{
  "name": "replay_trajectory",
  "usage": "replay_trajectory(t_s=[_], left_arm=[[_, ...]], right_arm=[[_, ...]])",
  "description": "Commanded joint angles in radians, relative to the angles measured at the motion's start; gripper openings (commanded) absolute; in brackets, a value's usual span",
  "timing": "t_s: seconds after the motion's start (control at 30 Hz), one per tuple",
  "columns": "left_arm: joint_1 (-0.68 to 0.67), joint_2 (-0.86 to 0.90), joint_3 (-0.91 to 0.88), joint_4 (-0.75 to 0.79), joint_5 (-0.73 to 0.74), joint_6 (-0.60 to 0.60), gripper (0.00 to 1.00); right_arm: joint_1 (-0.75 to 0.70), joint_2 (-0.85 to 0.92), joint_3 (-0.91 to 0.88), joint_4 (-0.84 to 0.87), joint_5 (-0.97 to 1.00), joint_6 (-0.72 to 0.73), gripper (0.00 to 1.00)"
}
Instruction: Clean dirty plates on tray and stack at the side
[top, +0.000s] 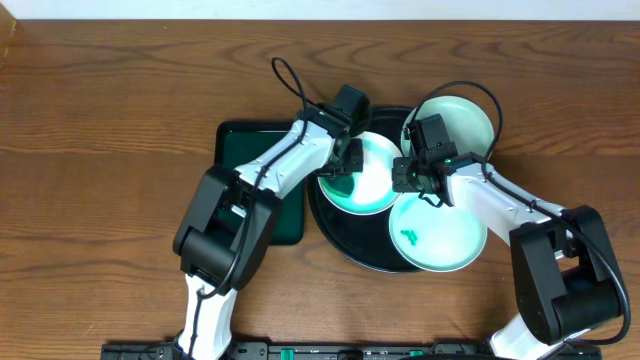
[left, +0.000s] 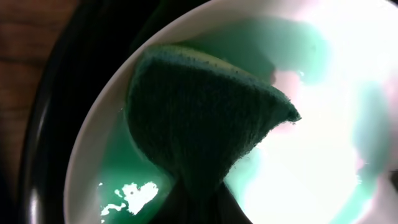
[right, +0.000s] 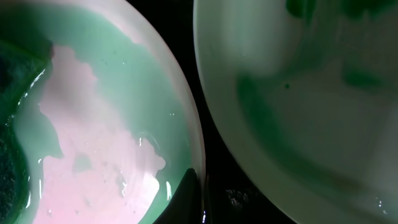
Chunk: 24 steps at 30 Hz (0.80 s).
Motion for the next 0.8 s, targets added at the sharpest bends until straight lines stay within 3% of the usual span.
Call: replay_trajectory(t_s=[0.0, 0.33, 0.6, 0.77], left_arm=[[-0.033, 0.098, -0.045, 0.061, 0.305, -0.013, 0.07], [-0.031, -0.033, -0.033, 0.074, 0.312, -0.013, 0.07], [-0.032, -0.199, -0.033, 0.048, 0.048, -0.013, 0.07], [-0.032, -0.209, -0.034, 0.035, -0.089, -0.013, 0.07]], right_arm=[[0.004, -0.013, 0.018, 0.001, 0.0, -0.01, 0.01], [0.005, -0.013, 0.018, 0.001, -0.004, -0.009, 0.01], [0.005, -0.013, 0.018, 0.002, -0.019, -0.011, 0.01], [0.005, -0.013, 0.018, 0.002, -0.025, -0.017, 0.01]])
